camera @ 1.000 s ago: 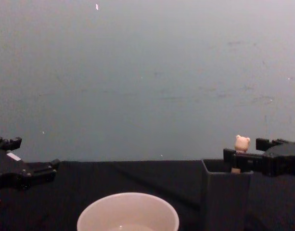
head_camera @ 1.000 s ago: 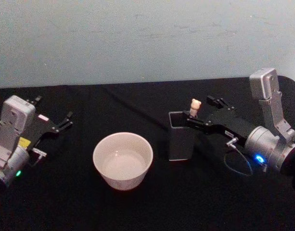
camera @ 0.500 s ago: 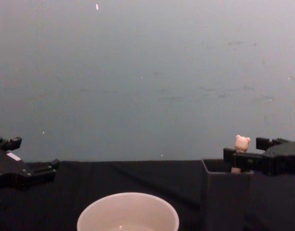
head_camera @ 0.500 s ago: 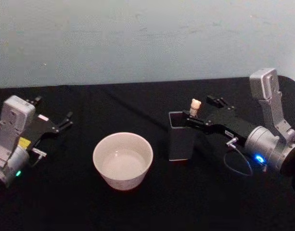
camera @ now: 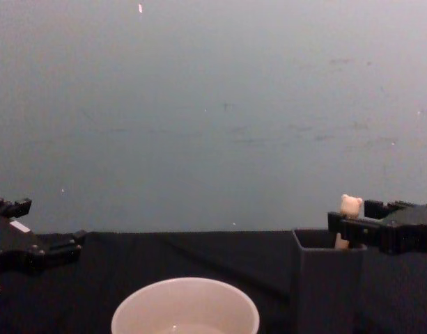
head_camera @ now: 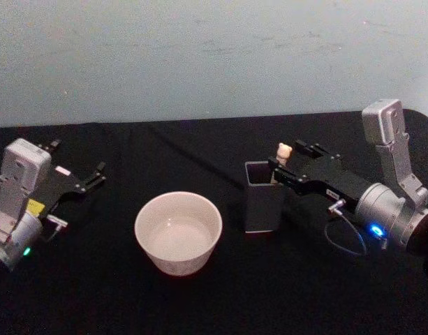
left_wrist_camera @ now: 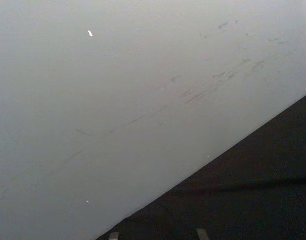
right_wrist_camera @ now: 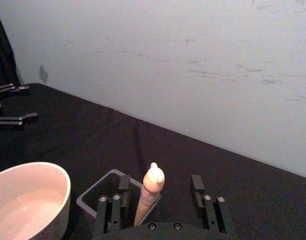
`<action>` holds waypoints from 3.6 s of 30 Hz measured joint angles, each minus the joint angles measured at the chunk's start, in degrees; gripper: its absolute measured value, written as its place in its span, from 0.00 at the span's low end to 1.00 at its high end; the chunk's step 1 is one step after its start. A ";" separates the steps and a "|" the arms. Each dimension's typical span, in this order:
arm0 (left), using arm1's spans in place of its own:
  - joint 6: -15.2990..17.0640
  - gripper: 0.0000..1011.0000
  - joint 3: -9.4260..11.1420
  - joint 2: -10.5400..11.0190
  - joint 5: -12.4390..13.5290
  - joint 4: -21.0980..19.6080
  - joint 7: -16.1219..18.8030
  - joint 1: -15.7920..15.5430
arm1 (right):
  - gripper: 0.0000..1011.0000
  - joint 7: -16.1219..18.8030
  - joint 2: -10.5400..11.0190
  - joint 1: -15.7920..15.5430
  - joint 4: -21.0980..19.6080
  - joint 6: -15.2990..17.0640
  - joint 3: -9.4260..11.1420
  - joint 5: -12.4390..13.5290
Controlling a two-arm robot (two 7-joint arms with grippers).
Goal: Pick up the stirring spoon with one hand, stir inside the cup, then place it back in its original position.
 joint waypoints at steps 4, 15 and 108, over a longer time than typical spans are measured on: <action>0.00 0.99 0.00 0.00 0.00 0.00 0.00 0.00 | 0.64 -0.03 0.00 0.00 0.00 -0.03 0.00 -0.01; 0.00 0.99 0.00 0.00 0.00 0.00 0.00 0.00 | 0.30 -0.05 0.00 0.00 0.00 -0.06 0.00 -0.01; 0.00 0.99 0.00 0.00 0.00 0.00 0.00 0.00 | 0.22 7.99 -0.39 6.42 -3.42 0.82 -13.20 7.46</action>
